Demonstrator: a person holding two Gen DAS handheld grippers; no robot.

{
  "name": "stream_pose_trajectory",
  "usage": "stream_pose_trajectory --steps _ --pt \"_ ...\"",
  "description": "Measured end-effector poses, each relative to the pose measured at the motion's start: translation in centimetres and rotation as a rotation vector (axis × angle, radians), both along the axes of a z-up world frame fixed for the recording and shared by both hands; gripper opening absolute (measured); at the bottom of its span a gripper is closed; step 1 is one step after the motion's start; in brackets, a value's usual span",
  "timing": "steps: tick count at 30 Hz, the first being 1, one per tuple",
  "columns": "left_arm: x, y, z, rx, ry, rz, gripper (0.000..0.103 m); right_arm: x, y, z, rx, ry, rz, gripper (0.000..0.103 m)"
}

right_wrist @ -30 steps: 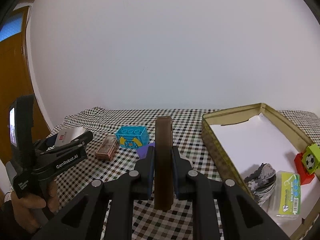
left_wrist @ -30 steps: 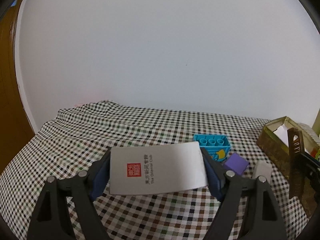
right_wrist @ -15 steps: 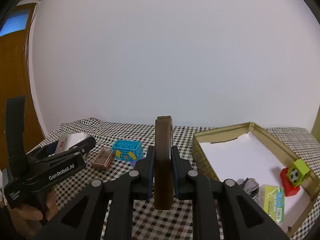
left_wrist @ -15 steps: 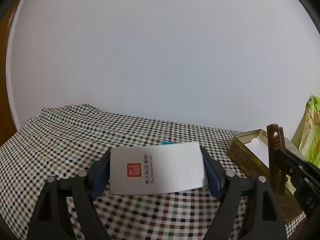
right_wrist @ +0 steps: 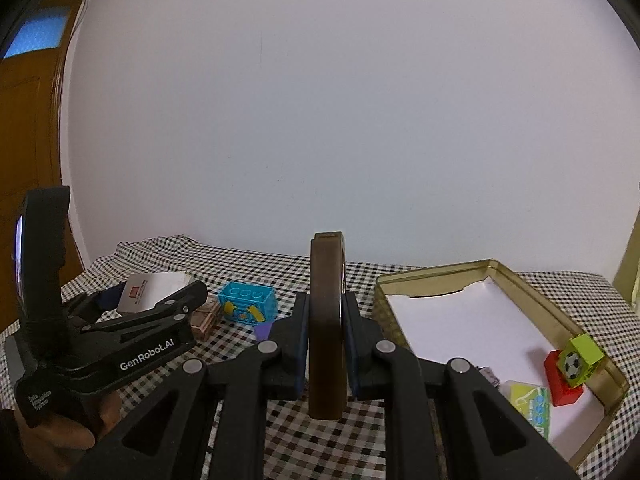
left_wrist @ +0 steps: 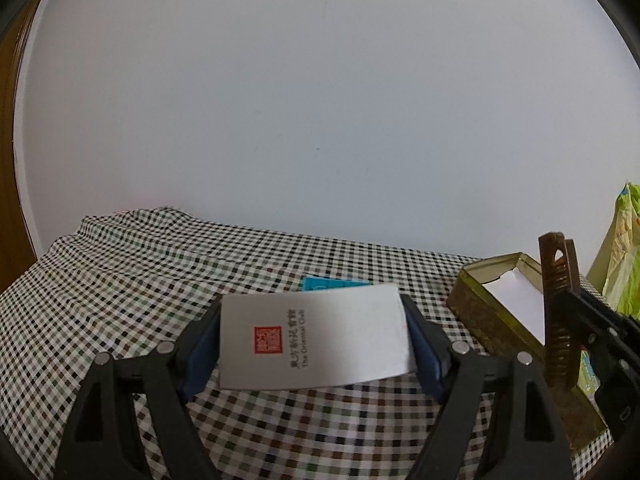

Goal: Organize rigid objects
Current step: 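Carry the white card and brown bar over the gold tin tray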

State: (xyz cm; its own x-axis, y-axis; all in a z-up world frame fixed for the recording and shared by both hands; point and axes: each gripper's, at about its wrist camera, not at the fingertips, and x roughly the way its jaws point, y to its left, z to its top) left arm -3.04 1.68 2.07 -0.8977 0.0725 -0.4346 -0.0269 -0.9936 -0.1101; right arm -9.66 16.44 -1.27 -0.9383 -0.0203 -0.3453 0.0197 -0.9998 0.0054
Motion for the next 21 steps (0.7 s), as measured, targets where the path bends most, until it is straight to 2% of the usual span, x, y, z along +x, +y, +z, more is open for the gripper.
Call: stream_pose_trajectory --steps 8,21 --pt "0.0 2.8 0.3 0.007 0.009 -0.020 0.081 0.7 2.2 0.5 0.023 0.037 -0.031 0.018" --pt "0.5 7.7 1.1 -0.010 0.036 -0.085 0.081 0.9 7.0 0.3 0.019 0.028 -0.101 0.018"
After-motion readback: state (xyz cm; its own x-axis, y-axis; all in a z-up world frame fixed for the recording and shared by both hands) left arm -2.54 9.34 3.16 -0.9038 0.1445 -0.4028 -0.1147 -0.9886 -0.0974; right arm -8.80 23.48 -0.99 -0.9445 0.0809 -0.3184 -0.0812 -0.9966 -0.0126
